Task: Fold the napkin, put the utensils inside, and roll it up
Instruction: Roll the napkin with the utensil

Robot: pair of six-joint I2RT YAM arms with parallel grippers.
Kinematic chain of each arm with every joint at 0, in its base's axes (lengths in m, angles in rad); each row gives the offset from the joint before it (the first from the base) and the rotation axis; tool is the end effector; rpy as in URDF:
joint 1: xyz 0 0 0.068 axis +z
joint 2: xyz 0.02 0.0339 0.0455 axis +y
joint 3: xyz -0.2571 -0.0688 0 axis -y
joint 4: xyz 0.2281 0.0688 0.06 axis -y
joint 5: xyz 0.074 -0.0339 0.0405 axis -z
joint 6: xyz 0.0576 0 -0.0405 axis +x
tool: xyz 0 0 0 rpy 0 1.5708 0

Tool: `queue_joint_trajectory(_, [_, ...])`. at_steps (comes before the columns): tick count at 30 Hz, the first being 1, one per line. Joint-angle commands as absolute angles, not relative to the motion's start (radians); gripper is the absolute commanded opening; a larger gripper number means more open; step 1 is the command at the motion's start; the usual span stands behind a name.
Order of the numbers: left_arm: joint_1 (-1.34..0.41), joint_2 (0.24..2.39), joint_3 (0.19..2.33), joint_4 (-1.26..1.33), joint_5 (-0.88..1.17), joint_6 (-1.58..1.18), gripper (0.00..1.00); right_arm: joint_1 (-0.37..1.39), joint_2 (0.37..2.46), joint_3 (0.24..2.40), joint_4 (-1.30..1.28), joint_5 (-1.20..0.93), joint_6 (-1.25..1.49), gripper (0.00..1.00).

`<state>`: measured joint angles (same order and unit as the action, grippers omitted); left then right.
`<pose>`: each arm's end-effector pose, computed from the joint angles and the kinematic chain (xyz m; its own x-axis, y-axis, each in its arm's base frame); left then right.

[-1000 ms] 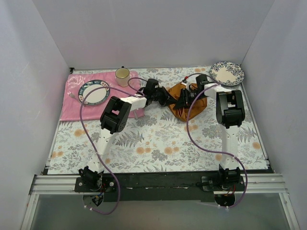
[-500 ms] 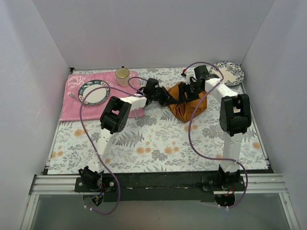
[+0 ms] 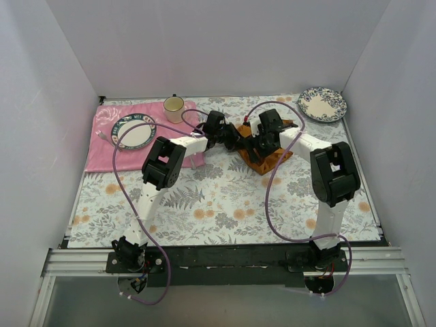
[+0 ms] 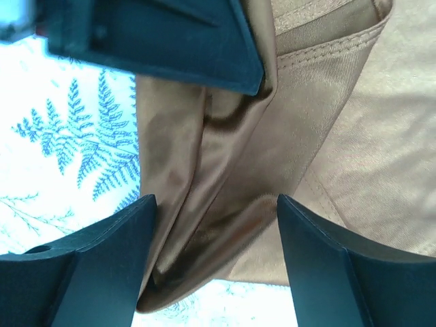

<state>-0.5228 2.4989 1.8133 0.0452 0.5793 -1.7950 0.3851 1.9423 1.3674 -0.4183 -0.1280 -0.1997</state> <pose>0.4507 -0.2961 0.0966 -0.6631 -0.5596 0.4972 -0.6822 0.1784 -0.7091 0.3763 0.1605 0.1695 -0.6743 -0.4856 -0.5564 -0.5825 0.8128 -0.0035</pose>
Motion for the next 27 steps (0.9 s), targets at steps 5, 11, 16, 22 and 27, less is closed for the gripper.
queue_joint_trajectory(5, [-0.508, 2.537, 1.796, -0.094, 0.554, -1.809, 0.00, 0.488, 1.819, 1.273, -0.244, -0.006, -0.294, 0.79])
queue_joint_trajectory(11, [-0.508, 2.536, 1.802, -0.101, 0.558, -1.812, 0.00, 0.509, 1.907, 1.344, -0.255, 0.006, -0.310, 0.70])
queue_joint_trajectory(16, [-0.508, 2.536, 1.799, -0.101, 0.563, -1.812, 0.00, 0.496, 1.974, 1.387, -0.259, 0.006, -0.304, 0.67])
queue_joint_trajectory(22, [-0.508, 2.534, 1.804, -0.104, 0.571, -1.807, 0.00, 0.453, 2.003, 1.388, -0.290, -0.071, -0.278, 0.68])
queue_joint_trajectory(27, [-0.506, 2.537, 1.815, -0.106, 0.583, -1.805, 0.00, 0.431, 2.008, 1.379, -0.304, -0.092, -0.242, 0.68])
